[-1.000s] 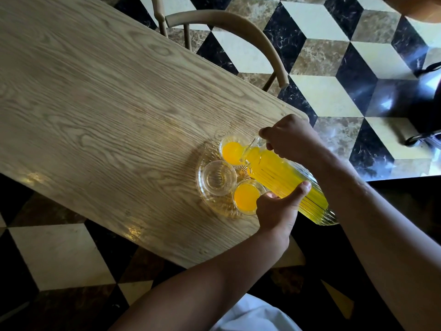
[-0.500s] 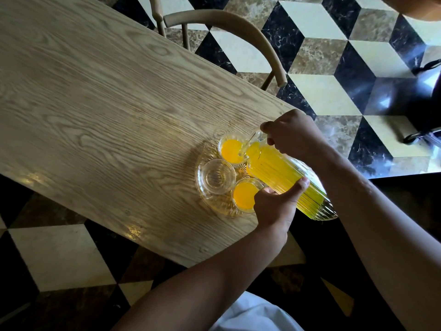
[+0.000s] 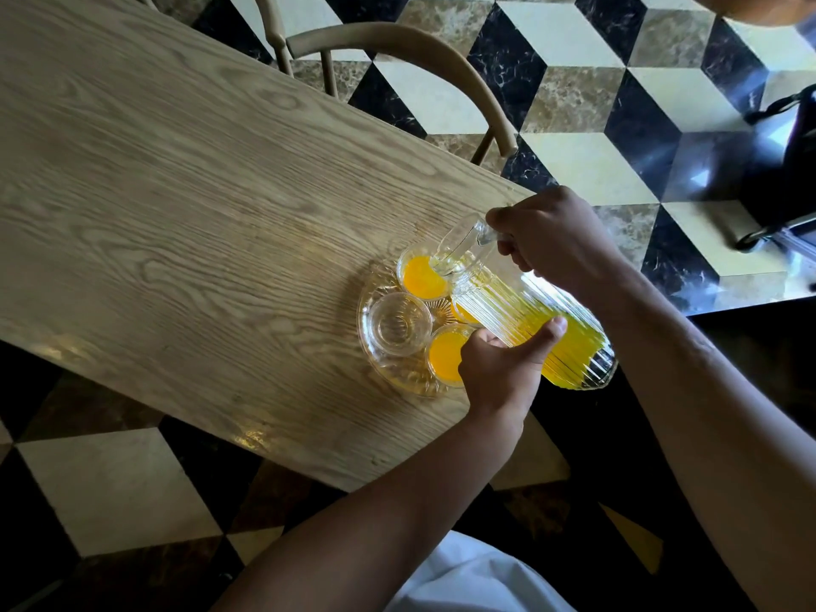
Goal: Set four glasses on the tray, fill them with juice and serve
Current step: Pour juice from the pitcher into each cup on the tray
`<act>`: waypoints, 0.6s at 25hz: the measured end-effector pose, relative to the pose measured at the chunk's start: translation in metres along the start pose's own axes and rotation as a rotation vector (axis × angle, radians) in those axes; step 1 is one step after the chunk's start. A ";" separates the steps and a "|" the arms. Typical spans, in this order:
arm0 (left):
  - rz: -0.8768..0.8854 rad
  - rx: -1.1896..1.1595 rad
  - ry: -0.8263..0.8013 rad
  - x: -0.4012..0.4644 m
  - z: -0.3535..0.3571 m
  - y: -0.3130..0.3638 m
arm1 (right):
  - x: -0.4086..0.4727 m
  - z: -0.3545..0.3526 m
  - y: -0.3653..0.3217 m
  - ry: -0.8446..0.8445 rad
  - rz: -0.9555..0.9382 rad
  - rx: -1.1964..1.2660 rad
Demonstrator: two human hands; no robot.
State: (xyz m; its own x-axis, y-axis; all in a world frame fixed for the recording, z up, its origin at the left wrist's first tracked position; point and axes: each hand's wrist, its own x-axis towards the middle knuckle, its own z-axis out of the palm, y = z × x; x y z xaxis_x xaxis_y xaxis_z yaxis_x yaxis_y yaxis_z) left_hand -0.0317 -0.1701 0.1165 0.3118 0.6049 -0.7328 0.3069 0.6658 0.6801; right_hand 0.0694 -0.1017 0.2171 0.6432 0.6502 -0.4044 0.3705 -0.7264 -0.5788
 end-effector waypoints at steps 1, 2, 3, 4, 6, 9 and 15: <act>0.029 -0.025 -0.016 0.000 -0.002 -0.004 | -0.004 -0.001 0.000 0.004 -0.021 -0.007; 0.025 -0.009 -0.008 0.002 -0.003 -0.009 | -0.006 -0.001 0.000 0.013 -0.041 -0.014; 0.027 -0.004 -0.003 -0.001 -0.006 -0.009 | -0.009 -0.001 0.000 0.021 -0.041 -0.019; 0.034 0.016 -0.007 -0.002 -0.007 -0.012 | -0.011 0.000 0.001 0.023 -0.021 -0.006; 0.032 0.022 -0.019 -0.003 -0.010 -0.018 | -0.016 0.003 0.002 0.003 0.027 0.025; 0.008 -0.012 -0.051 -0.009 -0.016 -0.021 | -0.025 0.007 0.001 -0.025 -0.027 -0.008; -0.007 0.005 -0.052 -0.015 -0.032 -0.034 | -0.035 0.022 0.001 -0.014 -0.020 0.022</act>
State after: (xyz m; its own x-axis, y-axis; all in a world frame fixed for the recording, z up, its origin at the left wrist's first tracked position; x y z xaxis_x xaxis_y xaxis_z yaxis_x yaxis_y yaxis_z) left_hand -0.0754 -0.1882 0.1036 0.3556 0.5766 -0.7355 0.3139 0.6676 0.6751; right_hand 0.0325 -0.1208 0.2150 0.6261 0.6680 -0.4022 0.3684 -0.7080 -0.6025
